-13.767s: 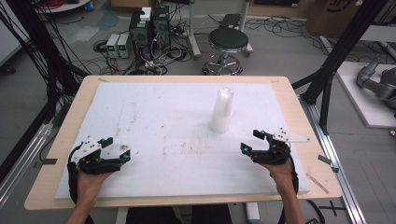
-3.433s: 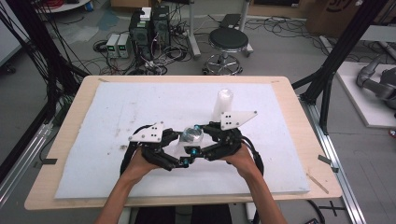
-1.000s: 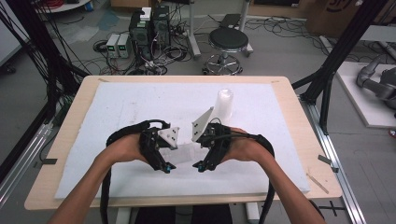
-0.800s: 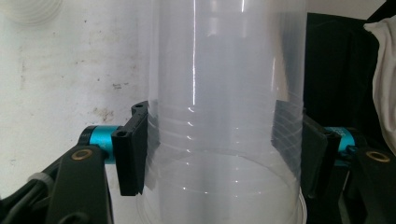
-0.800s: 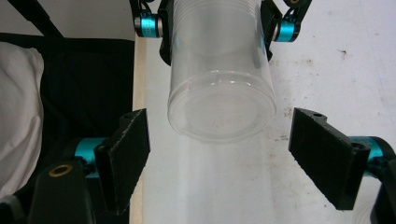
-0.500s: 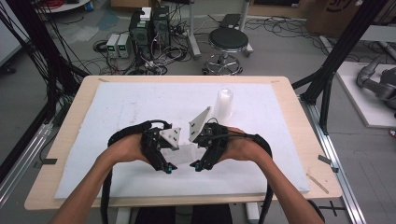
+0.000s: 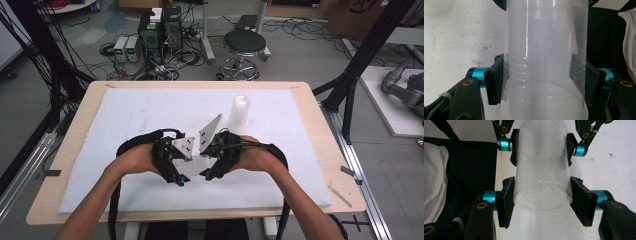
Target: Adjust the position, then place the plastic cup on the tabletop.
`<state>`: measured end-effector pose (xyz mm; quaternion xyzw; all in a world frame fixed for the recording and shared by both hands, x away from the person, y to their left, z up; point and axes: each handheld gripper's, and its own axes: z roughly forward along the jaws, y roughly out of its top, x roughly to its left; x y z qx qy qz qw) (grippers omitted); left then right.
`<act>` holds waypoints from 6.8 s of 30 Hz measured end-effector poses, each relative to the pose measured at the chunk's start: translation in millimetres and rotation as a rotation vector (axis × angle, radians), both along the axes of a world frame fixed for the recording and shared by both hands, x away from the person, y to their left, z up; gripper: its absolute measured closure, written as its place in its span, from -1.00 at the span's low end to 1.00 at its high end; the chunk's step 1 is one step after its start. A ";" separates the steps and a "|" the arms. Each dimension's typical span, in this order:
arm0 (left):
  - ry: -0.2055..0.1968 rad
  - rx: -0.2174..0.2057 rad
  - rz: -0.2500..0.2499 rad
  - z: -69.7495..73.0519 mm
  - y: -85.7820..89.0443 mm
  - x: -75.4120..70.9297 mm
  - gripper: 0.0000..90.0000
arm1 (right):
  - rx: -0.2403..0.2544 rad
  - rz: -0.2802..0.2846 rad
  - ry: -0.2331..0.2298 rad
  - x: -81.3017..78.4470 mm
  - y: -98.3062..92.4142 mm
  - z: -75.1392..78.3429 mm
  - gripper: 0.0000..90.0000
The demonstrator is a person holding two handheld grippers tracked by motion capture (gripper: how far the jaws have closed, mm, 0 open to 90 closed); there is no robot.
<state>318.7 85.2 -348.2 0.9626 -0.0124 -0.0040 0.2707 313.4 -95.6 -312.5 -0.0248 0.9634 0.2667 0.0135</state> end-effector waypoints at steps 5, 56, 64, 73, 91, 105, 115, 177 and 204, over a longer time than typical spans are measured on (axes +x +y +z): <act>0.002 -0.004 -0.002 0.4 0.5 0.1 -0.28 | 0.005 -0.003 -0.001 -0.3 -0.3 0.8 -0.07; 0.022 -0.868 0.181 -37.2 66.4 -15.6 -0.87 | 0.592 -0.070 0.080 0.3 -75.0 -33.1 -0.05; 0.055 -0.917 0.163 -41.6 54.8 -16.5 -0.87 | 0.648 -0.065 0.082 -1.7 -79.1 -37.8 -0.05; 0.076 -0.967 0.153 -43.4 39.4 -15.3 -0.87 | 0.680 -0.051 0.075 -3.4 -83.5 -40.4 -0.05; 0.111 -0.988 0.125 -43.5 31.8 -13.9 -0.62 | 0.678 -0.032 0.088 -2.5 -80.0 -43.1 -0.05; 0.116 -1.011 0.115 -42.4 35.4 -14.4 -0.33 | 0.675 -0.011 0.089 -1.6 -76.7 -43.8 -0.05; 0.094 -0.984 0.129 -41.9 37.6 -14.6 -0.32 | 0.651 -0.052 0.113 -3.3 -74.7 -42.8 -0.64; -0.038 0.054 0.249 1.6 40.8 65.6 -0.32 | 0.540 -0.873 -0.119 -16.7 -167.1 -140.4 -0.64; -0.012 0.140 0.237 -28.7 5.4 81.4 -0.32 | 0.525 -0.864 -0.111 -15.3 -166.6 -140.7 -0.64</act>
